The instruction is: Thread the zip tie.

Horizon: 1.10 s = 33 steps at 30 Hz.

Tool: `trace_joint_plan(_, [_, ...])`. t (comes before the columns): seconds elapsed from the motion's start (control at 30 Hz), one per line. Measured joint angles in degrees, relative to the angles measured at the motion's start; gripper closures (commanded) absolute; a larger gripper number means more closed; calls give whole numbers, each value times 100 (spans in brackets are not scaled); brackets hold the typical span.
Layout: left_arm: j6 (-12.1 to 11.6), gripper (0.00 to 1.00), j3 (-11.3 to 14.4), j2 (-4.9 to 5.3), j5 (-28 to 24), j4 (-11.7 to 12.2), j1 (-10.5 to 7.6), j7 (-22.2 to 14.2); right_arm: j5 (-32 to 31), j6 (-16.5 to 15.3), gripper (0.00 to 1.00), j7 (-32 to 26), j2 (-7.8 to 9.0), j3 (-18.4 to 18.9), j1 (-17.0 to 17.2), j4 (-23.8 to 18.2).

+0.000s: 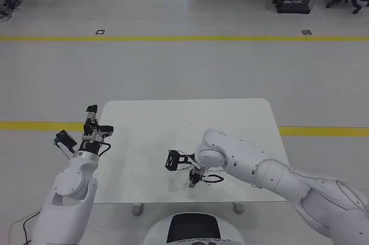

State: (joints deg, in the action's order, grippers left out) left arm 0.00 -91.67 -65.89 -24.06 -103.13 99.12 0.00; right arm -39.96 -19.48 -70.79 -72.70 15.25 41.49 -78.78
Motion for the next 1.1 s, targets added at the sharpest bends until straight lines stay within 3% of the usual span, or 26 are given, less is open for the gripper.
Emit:
trace_joint_plan(0.33, [0,0,0,0,0,0,0,0,-25,0,0,262,-361,-282,-111,680])
trace_joint_plan(0.63, [0,0,0,0,0,0,0,0,-54,13,0,285,-375,-302,-105,695])
trace_joint_plan(0.87, [0,0,0,0,0,0,0,0,-384,191,0,482,-552,-388,29,961])
trace_joint_plan(1.1, [0,0,0,0,0,0,0,0,-398,196,0,485,-562,-389,26,962])
